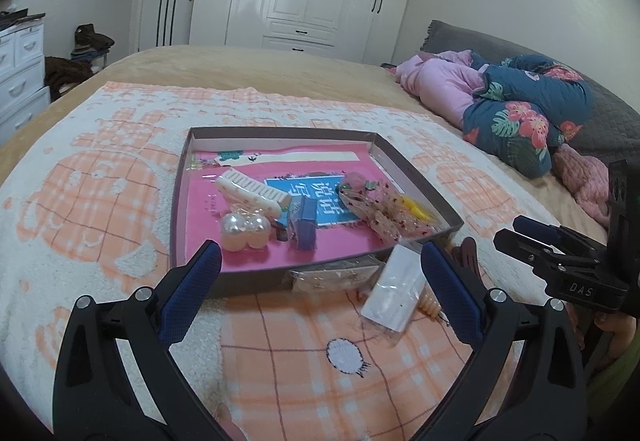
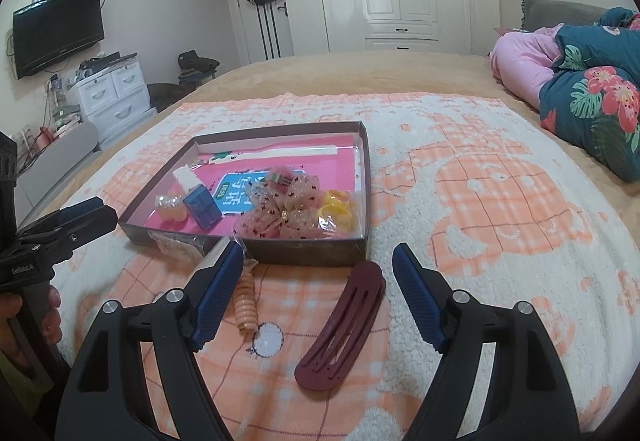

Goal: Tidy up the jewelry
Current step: 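Move the right tool to the maroon hair clip while the left tool approaches the clear bag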

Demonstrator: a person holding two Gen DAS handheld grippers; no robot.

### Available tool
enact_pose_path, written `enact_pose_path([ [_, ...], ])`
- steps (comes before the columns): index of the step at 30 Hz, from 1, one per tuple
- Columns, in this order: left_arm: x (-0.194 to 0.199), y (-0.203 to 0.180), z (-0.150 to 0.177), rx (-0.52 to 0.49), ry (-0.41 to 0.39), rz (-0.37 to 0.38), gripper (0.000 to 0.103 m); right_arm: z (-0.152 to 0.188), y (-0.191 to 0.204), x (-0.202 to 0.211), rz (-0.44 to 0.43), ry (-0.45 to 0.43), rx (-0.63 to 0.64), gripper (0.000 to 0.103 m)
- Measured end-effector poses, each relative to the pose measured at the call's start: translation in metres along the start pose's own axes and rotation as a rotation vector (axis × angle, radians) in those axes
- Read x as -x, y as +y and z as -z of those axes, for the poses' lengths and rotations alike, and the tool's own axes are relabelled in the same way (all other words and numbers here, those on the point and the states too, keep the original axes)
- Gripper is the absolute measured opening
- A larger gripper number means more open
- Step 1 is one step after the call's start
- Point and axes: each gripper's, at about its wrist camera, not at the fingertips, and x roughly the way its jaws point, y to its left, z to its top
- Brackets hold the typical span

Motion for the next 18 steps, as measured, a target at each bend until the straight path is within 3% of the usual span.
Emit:
enact_pose_path([
  [18,-0.004,-0.02,0.011,-0.053,0.032,0.04,0.091,0.02,0.001,0.009,0.029,0.036,0.004,0.076],
])
